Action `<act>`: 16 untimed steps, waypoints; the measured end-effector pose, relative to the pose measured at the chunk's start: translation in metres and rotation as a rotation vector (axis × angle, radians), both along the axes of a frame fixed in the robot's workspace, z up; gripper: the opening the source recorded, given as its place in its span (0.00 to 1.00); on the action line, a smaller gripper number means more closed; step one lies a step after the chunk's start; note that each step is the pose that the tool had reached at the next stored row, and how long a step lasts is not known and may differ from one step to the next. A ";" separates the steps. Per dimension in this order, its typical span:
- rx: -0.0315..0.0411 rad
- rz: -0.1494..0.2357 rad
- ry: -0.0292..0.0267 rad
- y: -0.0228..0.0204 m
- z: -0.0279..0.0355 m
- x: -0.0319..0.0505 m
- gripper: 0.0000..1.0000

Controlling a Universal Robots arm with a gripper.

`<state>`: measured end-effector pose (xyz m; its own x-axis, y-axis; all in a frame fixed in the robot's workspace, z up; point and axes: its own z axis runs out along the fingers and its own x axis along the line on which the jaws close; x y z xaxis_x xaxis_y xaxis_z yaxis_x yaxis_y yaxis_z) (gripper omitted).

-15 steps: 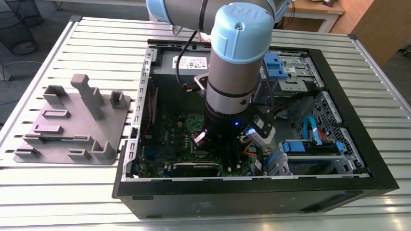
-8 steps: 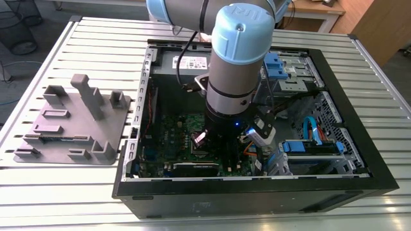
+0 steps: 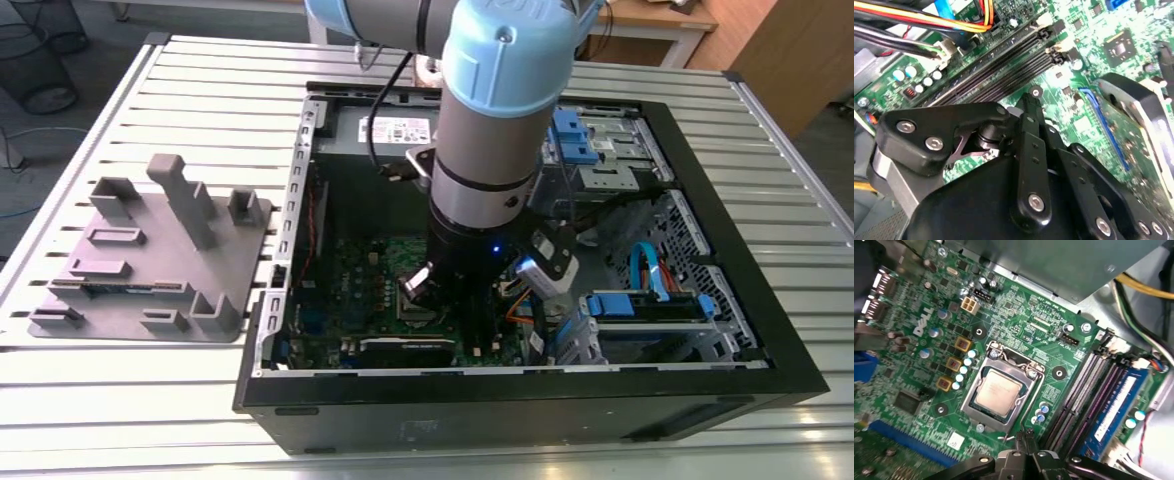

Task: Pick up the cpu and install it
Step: 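Install the first cpu locking lever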

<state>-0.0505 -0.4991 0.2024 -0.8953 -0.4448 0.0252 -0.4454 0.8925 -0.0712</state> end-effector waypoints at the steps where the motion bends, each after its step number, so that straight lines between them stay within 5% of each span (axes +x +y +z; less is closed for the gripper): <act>1: -0.0002 0.000 0.0001 0.0000 0.0032 0.0000 0.11; 6: -0.0002 0.000 0.0001 0.0000 0.0162 0.0000 0.11; 10: -0.0001 0.000 0.0000 0.0006 0.0162 -0.0013 0.11; 16: 0.0000 -0.005 -0.0001 0.0075 0.0155 -0.0130 0.11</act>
<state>-0.0635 -0.4916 0.2179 -0.8974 -0.4406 0.0251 -0.4412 0.8946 -0.0713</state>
